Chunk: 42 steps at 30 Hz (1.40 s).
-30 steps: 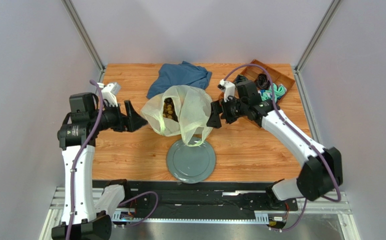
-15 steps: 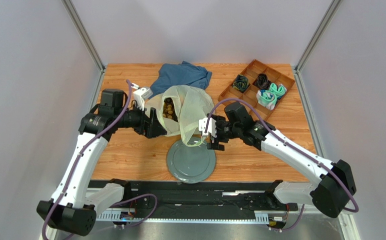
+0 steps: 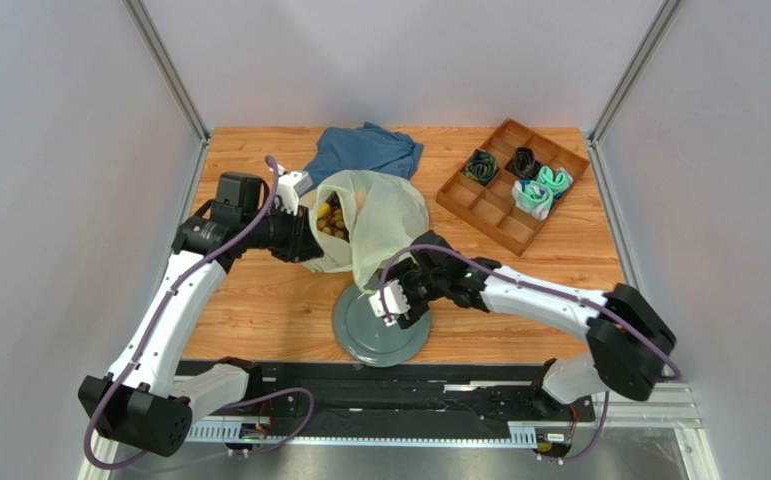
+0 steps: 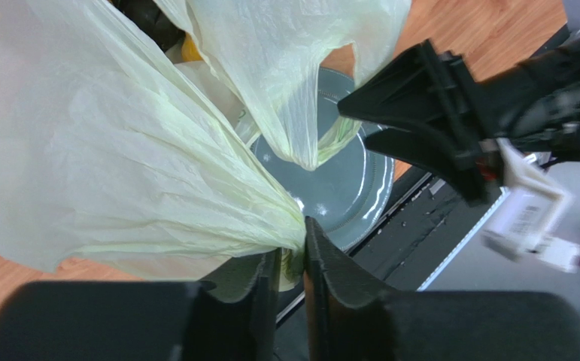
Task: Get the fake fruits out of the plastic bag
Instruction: Adjust the plastic bag at the center of the board.
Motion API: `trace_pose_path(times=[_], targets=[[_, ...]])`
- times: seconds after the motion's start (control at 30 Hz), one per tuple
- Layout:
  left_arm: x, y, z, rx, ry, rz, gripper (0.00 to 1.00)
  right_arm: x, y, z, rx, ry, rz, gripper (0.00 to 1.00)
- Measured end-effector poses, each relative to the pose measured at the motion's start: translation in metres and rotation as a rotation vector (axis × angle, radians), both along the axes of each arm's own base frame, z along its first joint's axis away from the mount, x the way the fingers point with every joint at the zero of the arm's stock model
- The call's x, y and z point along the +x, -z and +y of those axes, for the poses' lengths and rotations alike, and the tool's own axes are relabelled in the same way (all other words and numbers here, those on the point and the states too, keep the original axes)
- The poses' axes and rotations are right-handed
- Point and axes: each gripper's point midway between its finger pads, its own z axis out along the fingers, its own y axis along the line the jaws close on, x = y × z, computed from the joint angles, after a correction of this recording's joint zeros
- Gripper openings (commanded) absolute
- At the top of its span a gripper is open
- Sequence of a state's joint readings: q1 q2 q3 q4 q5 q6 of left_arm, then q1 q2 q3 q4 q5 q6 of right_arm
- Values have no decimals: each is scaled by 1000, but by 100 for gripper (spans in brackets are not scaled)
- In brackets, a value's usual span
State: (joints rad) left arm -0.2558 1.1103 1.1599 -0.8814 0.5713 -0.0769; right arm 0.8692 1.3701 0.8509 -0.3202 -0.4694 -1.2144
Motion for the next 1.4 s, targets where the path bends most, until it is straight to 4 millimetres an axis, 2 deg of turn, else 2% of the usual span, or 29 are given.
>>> trace_pose_path(times=[0.03,0.07,0.1,0.17,0.2,0.23,0.27,0.37,0.43,0.5,0.53,0.6,0.63,0.67,0.73,0.77,0.8,0.9,0.97,1.03,1.07,1.1,1.13,1.2,1.23,1.3,1.33,1.4], targets=[[-1,-1,0,-2,-3,-5,9,5,10,6,-24,9,-13,56],[-1,-3,1,-4,-7,-9,5,11,18,10,-46,25,-22,44],[-2,-5,1,-6,-8,-19,0,17,24,14,-71,49,-24,38],[-1,-7,2,-5,-15,-42,0,32,27,20,-100,111,-37,24],[-2,-8,3,-4,-19,-51,0,41,23,24,-105,152,-44,21],[-1,-8,4,-4,-24,-62,0,52,12,27,-95,196,-56,17],[-1,-8,5,-4,-28,-68,0,62,-1,29,-75,240,-61,0],[2,-10,7,-3,-40,-84,0,97,-55,21,33,406,-48,0],[4,-11,8,-3,-42,-92,0,124,-89,-5,114,554,-9,0],[6,-11,7,-5,-42,-93,0,154,-120,-48,192,728,29,0],[7,-13,6,-12,-42,-89,0,168,-134,-77,229,832,50,0],[10,-15,3,-28,-40,-81,0,184,-147,-124,265,996,80,0],[12,-17,0,-40,-39,-77,0,186,-147,-147,268,1074,99,4],[14,-19,-1,-48,-39,-76,0,184,-144,-162,263,1133,121,25],[16,-22,-5,-72,-35,-72,0,173,-135,-178,246,1206,178,54],[17,-24,-7,-84,-31,-71,0,165,-130,-181,227,1220,214,87],[17,-25,-10,-97,-25,-67,0,158,-128,-179,221,1221,247,100],[16,-29,-16,-134,-6,-51,0,139,-136,-163,242,1172,328,100],[15,-32,-20,-157,6,-41,0,131,-160,-146,296,1106,330,100],[15,-36,-23,-181,12,-36,0,120,-196,-120,374,1000,311,100],[15,-38,-24,-188,12,-36,0,107,-220,-99,423,912,295,98],[16,-38,-24,-193,10,-36,0,96,-236,-83,454,842,289,93],[16,-40,-25,-197,7,-39,0,84,-251,-66,480,769,287,82],[17,-41,-25,-201,3,-40,0,59,-269,-33,491,617,302,75],[18,-42,-25,-203,1,-40,0,52,-272,-19,484,560,311,67],[18,-42,-26,-205,0,-41,0,50,-267,4,450,500,326,62],[18,-43,-26,-206,-1,-41,0,53,-260,15,423,486,337,59],[18,-44,-25,-207,-2,-43,0,65,-230,36,345,479,367,58]])
